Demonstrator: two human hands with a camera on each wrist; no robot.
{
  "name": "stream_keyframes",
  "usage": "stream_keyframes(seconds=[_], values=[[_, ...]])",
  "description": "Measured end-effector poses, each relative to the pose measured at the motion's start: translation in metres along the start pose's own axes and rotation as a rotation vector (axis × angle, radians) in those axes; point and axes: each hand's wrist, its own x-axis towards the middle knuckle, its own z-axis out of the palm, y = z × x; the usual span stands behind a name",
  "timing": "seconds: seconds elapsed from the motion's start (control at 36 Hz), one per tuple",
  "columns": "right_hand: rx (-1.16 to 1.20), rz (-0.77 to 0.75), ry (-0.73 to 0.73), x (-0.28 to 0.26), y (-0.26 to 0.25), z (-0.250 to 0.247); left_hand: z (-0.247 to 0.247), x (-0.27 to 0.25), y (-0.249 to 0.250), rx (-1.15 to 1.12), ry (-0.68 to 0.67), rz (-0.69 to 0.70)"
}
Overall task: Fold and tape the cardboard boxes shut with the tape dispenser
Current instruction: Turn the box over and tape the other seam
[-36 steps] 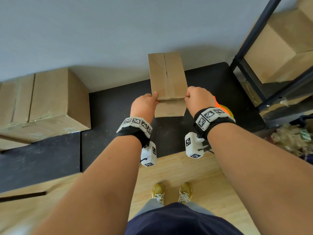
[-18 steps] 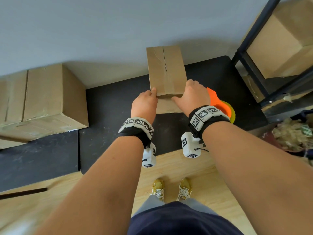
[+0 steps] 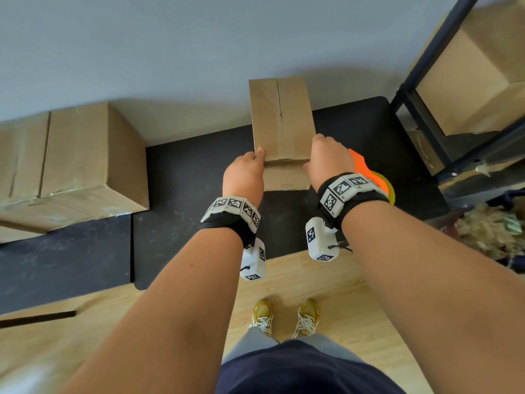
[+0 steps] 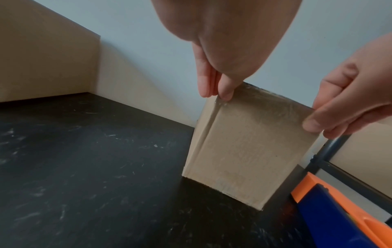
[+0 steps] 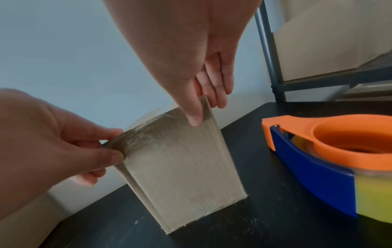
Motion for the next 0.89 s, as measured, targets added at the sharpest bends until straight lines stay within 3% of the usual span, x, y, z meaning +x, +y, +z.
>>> stream_keyframes(seconds=[0.39,0.56,0.72,0.89], values=[[0.01,-0.068,0.008,-0.003,0.014,-0.005,-0.008,0.007,0.005,-0.02,-0.009,-0.073],[0.216,0.023,0.041,0.002,0.012,0.006,-0.008,0.01,-0.001,-0.059,0.018,-0.081],[0.449,0.196,-0.053,0.006,0.013,0.017,-0.009,0.002,-0.003,-0.096,0.044,-0.128],[0.371,0.081,-0.099,0.013,-0.001,0.021,-0.011,-0.019,-0.011,-0.004,0.096,-0.178]])
